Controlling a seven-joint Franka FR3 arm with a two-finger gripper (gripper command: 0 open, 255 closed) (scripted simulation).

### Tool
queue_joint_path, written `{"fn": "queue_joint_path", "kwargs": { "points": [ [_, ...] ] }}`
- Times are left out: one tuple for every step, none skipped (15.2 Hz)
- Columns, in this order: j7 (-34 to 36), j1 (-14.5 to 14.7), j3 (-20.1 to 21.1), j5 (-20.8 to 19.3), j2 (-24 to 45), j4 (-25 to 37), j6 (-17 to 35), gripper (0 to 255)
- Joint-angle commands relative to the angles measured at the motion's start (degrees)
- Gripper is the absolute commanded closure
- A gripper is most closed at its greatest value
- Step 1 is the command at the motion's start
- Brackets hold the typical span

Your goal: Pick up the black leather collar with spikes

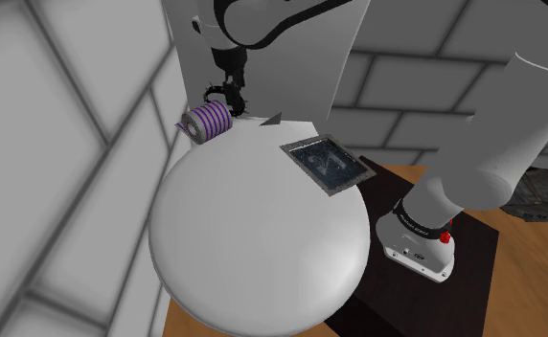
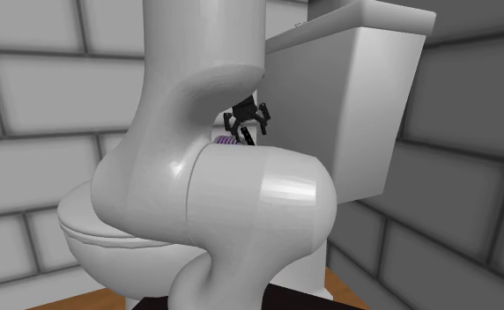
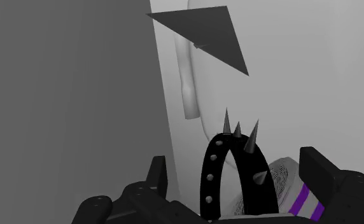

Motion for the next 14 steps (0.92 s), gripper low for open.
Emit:
{"fn": "queue_joint_path", "kwargs": {
  "points": [
    [0.1,0.0,0.0,-0.1,0.2,-0.4,0.6,0],
    [0.1,-0.1,-0.1,-0.1,0.2,-0.4,0.6,255],
    [0.1,-0.1,-0.1,-0.1,0.1,-0.5,0.6,255],
    [0.0,-0.1,-0.1,-0.1,0.1,-0.4,0.6,255],
    [0.0,-0.1,-0.1,-0.1,0.1,-0.4,0.6,255],
    [0.0,-0.1,-0.1,-0.1,0.1,-0.4,0.6,255],
    [0.1,-0.1,-0.1,-0.1,0.1,-0.5,0.6,255],
    [0.1,-0.1,-0.1,-0.1,0.1,-0.5,0.6,255],
    [0.0,-0.1,-0.1,-0.1,0.1,-0.5,0.6,255],
    [0.0,-0.1,-0.1,-0.1,0.1,-0.4,0.6,255],
    [0.1,0.0,0.0,-0.1,0.2,-0.4,0.6,255],
    [-0.1,0.0,0.0,0.0,-0.1,0.1,-0.1,255],
    [-0.3,0.0,0.0,0.2,-0.3,0.6,-0.8,255],
    [-0.5,0.0,0.0,0.3,-0.5,1.1,-1.5,255]
  ]
}}
